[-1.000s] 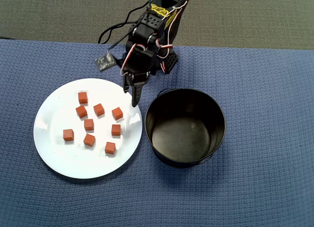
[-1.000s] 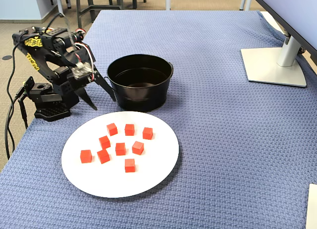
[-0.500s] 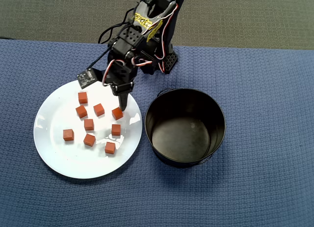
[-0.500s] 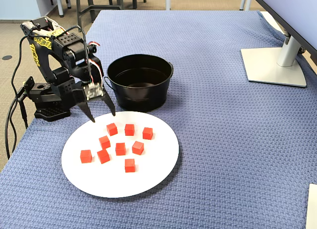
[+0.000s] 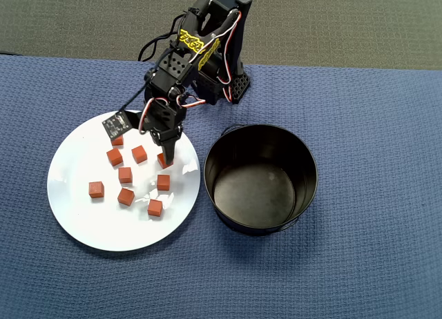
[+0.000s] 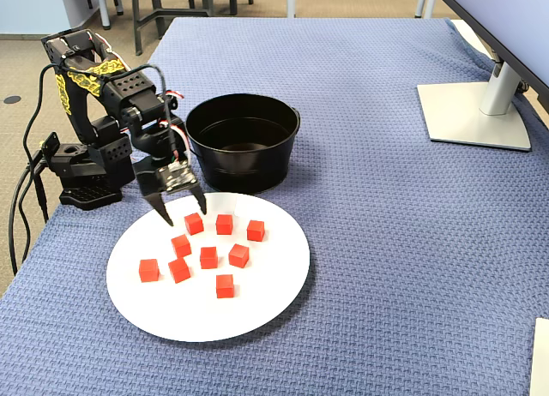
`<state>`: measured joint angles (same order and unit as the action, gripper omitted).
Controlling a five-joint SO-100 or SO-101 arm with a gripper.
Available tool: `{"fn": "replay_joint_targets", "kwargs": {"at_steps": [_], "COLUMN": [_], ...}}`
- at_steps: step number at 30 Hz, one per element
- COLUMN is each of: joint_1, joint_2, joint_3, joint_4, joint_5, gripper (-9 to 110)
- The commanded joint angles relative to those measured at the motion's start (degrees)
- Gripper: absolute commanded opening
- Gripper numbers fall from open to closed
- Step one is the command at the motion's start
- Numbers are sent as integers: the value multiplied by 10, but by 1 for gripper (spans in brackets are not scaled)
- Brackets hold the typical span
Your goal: Pick up the red cubes from the white plate and place them in the black recipient
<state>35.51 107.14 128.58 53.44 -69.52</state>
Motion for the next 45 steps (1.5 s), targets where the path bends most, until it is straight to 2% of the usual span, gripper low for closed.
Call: {"fn": "replay_joint_targets", "kwargs": {"at_steps": [1,26,33,37,41,45], "joint_1": [-16,-25,-19,-18,-20,-37], "joint_2": [-3,-68,-74,-67,-30,54], "joint_3": [-40,-31,-24,-15,-29,-84], "joint_4": [1,-57,-81,-86,-49,49], "joint_5": [14,24,33,32,63,144], "gripper": [19,12,0,0,0,0]}}
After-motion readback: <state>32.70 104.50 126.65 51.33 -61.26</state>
